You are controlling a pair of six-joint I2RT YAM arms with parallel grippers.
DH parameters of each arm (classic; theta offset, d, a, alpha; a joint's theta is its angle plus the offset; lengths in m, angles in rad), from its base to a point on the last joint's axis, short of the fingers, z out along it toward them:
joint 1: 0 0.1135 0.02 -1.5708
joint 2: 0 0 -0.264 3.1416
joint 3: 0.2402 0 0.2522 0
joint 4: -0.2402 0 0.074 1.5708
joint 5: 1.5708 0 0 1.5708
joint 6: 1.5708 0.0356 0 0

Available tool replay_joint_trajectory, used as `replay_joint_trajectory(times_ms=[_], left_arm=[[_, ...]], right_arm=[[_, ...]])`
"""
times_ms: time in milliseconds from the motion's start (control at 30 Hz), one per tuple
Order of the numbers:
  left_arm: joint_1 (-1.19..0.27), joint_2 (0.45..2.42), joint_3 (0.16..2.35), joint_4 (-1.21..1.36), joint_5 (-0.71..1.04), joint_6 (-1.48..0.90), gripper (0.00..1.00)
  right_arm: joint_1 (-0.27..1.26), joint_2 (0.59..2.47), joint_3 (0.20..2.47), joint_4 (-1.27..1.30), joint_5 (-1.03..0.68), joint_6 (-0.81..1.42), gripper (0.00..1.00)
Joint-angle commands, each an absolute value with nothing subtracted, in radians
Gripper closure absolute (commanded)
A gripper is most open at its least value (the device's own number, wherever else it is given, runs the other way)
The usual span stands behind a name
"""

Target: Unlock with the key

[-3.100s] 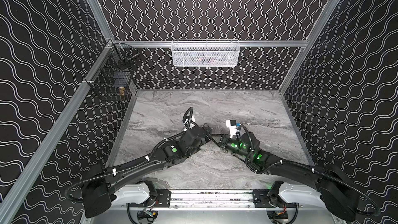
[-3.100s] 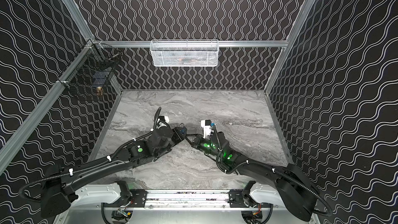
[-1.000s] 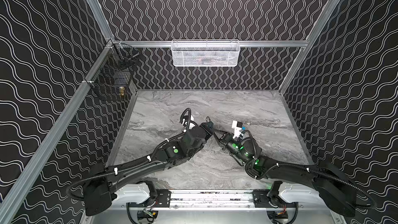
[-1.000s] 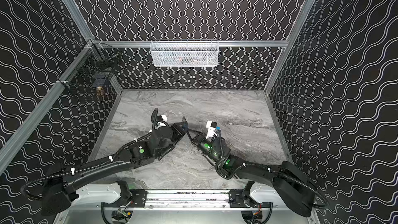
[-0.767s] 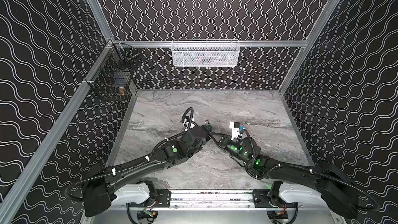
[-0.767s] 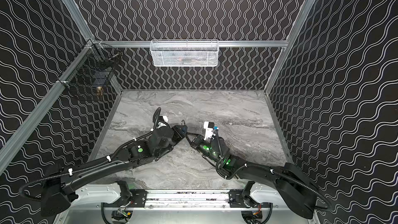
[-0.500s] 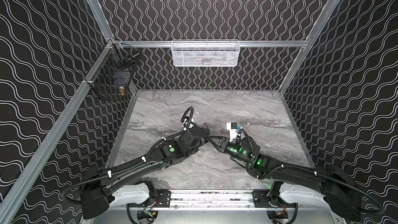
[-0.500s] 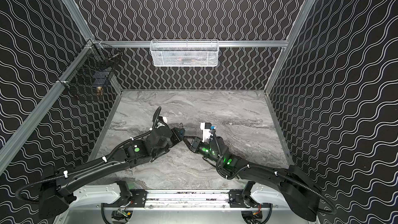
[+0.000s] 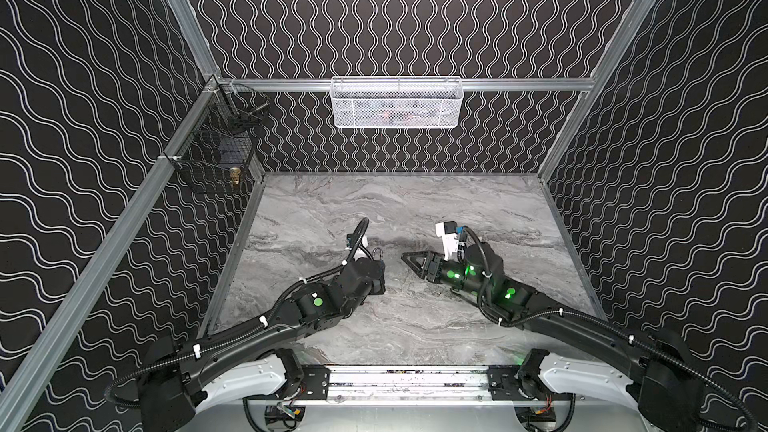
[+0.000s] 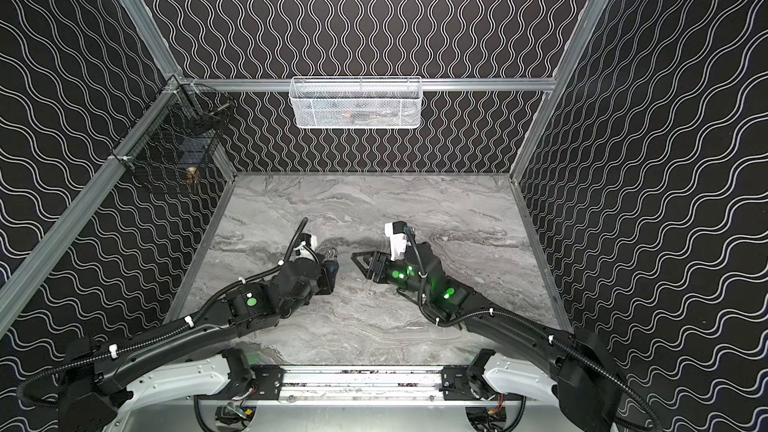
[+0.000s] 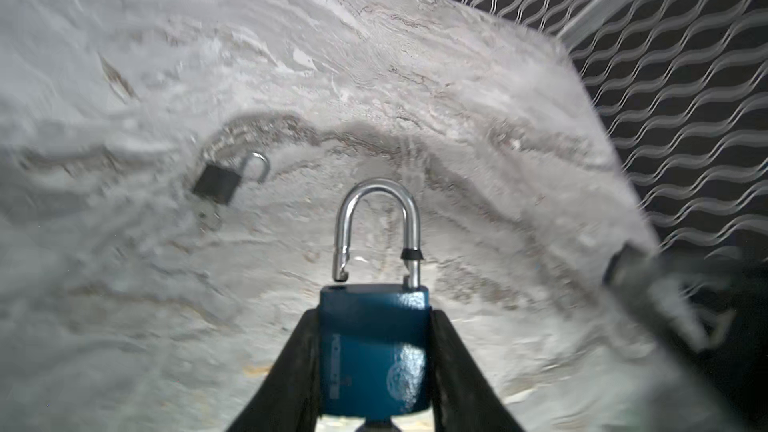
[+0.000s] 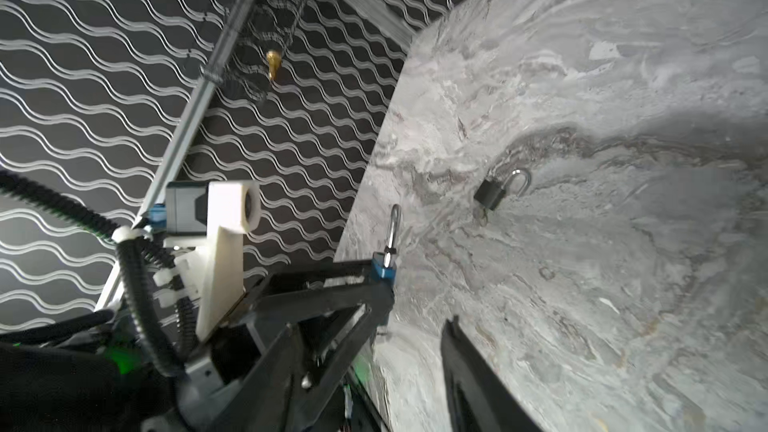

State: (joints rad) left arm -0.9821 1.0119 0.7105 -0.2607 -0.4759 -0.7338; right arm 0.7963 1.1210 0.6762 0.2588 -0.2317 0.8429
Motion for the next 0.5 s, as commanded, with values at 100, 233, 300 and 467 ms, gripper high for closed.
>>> replay_joint_trajectory(times_ms=[100,233,300,467], left_arm=[[-0.980,0.936,0.526,0.099,-0.428,-0.271,1.00],[-0.980,0.902,0.421,0.275,-0.366,-0.184,1.00],[-0.979,0.899,0.386,0.346,-0.329,-0.154,1.00],[-0.980,0.904,0.358,0.393,-0.316,-0.141,1.00]], right_arm=[[0.706,1.233,0.867,-0.093,-0.488,0.650,0.29],[0.707,1.338,1.023,-0.286,-0.470,0.531,0.24],[0.709,1.387,1.079,-0.342,-0.476,0.505,0.24],[0.759,1.505,1.223,-0.484,-0.384,0.451,0.22]])
